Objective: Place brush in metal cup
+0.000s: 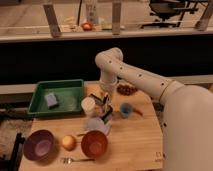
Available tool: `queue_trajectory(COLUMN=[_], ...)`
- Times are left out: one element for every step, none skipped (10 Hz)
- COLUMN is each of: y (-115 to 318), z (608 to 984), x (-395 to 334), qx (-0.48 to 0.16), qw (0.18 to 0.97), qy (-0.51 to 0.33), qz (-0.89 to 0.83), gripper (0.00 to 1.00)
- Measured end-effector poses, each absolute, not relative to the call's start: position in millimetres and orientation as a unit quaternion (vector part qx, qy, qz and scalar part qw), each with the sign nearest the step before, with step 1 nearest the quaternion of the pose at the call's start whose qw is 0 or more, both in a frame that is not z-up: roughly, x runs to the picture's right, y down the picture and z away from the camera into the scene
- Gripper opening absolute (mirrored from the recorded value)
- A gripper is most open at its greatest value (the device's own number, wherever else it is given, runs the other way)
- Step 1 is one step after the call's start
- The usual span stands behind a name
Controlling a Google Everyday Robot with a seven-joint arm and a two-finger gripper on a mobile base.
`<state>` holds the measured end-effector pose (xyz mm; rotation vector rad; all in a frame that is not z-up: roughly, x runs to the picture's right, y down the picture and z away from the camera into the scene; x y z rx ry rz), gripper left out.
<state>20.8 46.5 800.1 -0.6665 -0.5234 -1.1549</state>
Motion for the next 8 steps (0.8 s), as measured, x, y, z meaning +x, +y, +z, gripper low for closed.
queue_trajectory(y=[48.0, 50.5, 52.2, 52.3, 52.4, 52.5, 52.7, 51.6], z=[801.4, 803.4, 804.3, 804.3, 804.3, 804.8, 805.4, 806.7], x=[22.2, 23.4, 25.0, 25.4, 25.1, 24.7, 25.0, 26.6], qx=[-0.309, -0.314, -0.318, -0.318, -0.318, -0.319, -0.320, -0.321], qw=[0.757, 0.762, 0.764, 0.764, 0.764, 0.765, 0.766, 0.768], qy=[-0.239, -0.237, -0.236, -0.236, -0.236, -0.236, -0.237, -0.237], qz=[-0.524, -0.515, -0.509, -0.509, -0.509, -0.508, -0.506, -0.501], gripper=[0.00, 0.00, 0.00, 0.00, 0.00, 0.00, 0.00, 0.03])
